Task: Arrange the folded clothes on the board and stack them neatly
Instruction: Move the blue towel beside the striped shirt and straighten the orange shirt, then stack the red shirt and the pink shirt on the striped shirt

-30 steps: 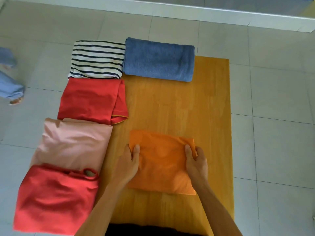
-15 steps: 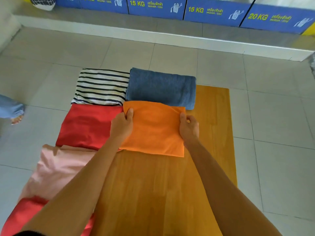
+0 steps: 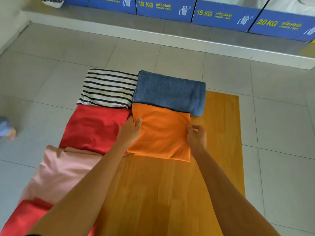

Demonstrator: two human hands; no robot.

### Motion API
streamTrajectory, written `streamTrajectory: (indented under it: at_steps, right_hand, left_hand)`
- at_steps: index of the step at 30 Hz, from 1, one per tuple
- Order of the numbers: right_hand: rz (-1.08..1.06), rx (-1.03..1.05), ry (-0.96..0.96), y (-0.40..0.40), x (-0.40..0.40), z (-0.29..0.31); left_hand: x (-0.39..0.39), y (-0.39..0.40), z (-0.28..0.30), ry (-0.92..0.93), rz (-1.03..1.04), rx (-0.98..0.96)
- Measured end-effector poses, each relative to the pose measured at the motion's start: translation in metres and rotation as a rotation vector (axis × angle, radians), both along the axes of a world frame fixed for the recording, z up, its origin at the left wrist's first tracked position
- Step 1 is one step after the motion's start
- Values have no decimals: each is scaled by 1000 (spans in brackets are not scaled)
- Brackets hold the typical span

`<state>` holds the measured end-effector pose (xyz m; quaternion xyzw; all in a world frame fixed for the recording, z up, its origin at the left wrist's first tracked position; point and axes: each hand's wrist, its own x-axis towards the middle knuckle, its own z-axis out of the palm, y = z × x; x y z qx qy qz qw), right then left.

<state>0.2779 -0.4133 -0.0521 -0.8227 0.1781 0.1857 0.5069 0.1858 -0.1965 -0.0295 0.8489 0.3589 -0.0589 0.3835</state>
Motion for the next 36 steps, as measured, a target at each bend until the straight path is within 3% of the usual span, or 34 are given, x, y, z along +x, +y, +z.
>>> streamTrajectory:
  at_steps: [7, 17, 28, 36]
  right_hand:
    - [-14, -12, -84, -5, -37, 20]
    - [34, -36, -258, -19, -92, 39]
    - [277, 149, -256, 46, -136, 73]
    - [474, 133, -239, 107, -154, 80]
  left_hand:
    - [-51, -20, 25, -45, 82, -124]
    - [-117, -38, 63, -83, 193, -103]
    - [-149, -14, 88, -106, 223, -2]
    - [-171, 49, 76, -151, 255, -27]
